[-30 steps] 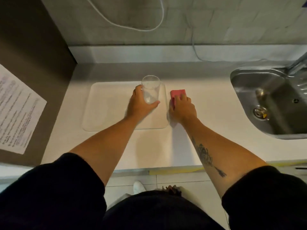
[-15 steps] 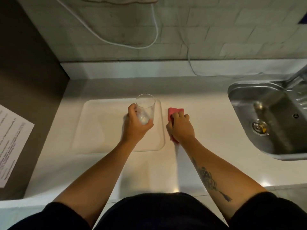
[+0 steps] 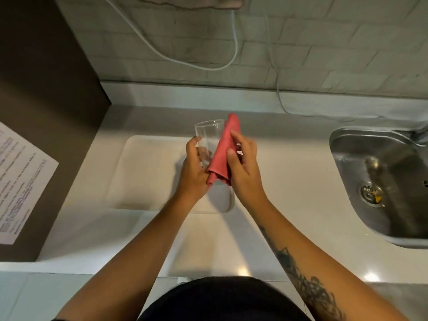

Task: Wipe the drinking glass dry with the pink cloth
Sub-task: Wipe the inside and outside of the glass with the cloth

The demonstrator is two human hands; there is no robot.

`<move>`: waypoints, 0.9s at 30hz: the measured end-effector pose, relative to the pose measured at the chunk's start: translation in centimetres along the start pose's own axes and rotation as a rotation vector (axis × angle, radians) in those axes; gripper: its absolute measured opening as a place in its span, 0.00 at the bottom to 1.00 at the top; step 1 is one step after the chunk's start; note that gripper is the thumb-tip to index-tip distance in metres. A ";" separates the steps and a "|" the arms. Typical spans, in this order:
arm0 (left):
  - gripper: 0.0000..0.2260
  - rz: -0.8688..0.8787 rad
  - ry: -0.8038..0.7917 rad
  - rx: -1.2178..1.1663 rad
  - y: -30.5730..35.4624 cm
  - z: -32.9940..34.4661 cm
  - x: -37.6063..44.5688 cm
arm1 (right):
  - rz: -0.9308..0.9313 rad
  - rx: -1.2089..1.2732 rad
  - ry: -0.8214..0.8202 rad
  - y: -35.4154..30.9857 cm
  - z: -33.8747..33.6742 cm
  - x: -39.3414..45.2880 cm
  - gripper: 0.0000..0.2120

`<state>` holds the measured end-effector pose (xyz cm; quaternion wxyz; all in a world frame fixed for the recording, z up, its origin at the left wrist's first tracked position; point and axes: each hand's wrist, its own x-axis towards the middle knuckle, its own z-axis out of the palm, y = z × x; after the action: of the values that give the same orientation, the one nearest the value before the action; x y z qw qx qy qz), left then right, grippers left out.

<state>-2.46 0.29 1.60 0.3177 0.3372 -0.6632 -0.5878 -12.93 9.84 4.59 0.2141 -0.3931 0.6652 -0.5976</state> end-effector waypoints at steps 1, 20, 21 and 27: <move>0.49 0.023 -0.012 0.036 0.4 -0.4 -0.1 | -0.028 -0.052 -0.010 0.1 0.4 -0.6 0.22; 0.24 0.137 -0.085 -0.086 2.1 -4.1 -2.8 | -0.149 -0.108 -0.060 -4.6 4.5 -2.5 0.34; 0.24 0.153 -0.078 -0.102 2.2 -4.2 -2.6 | -0.158 -0.147 -0.068 -4.4 4.6 -3.0 0.34; 0.19 0.197 -0.068 -0.152 3.0 -5.4 -2.8 | -0.186 -0.262 -0.203 -3.6 4.6 -5.9 0.40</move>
<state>3.36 -0.20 5.07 0.3760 0.2252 -0.6571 -0.6133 -4.95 11.64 6.03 0.1709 -0.5357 0.6732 -0.4802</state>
